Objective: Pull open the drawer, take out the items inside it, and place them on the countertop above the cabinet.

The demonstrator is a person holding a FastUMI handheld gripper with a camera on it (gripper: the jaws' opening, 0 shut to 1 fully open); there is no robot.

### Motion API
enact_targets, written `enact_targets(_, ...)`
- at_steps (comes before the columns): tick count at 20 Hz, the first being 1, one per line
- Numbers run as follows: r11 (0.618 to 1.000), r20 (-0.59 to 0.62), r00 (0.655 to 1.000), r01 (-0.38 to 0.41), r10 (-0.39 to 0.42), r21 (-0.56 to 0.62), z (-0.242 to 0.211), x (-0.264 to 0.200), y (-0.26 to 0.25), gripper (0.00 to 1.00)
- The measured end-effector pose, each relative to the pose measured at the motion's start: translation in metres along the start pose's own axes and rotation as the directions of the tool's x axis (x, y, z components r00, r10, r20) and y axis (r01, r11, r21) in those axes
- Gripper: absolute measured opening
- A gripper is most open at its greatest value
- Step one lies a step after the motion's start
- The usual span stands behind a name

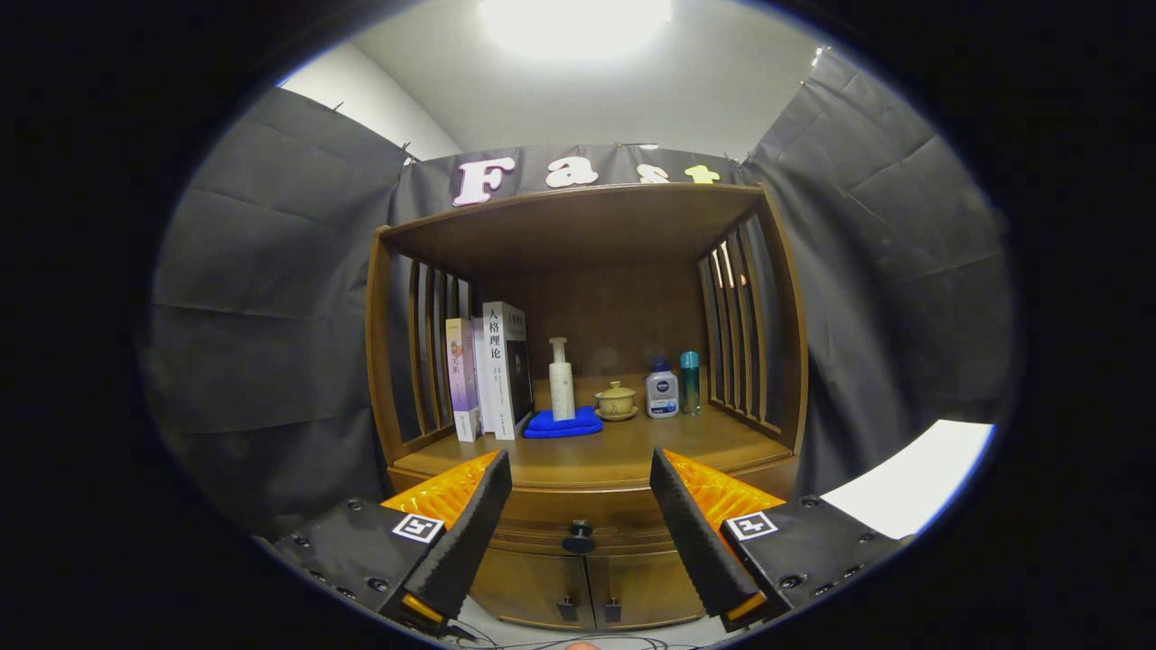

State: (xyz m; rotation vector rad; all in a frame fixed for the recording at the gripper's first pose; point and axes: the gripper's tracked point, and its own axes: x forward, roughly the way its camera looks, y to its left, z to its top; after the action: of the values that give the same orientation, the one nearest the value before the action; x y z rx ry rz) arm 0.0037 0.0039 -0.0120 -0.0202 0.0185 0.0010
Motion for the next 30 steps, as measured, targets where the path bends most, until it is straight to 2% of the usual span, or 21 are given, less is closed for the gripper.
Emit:
enact_targets(12, 0.999, -0.072, 0.997, -0.033, 0.031, -0.028, -0.032, 0.032, 0.008, 0.98)
enact_targets(18, 0.999, -0.191, 0.981, -0.043, 0.047, 0.021, -0.076, 0.063, 0.014, 0.98)
enact_targets(27, 0.999, -0.296, 0.955, -0.024, 0.012, -0.037, -0.143, 0.106, 0.013, 0.98)
enact_targets(30, 0.999, -0.342, 0.939, -0.026, 0.009, -0.046, -0.168, 0.113, 0.012, 0.93)
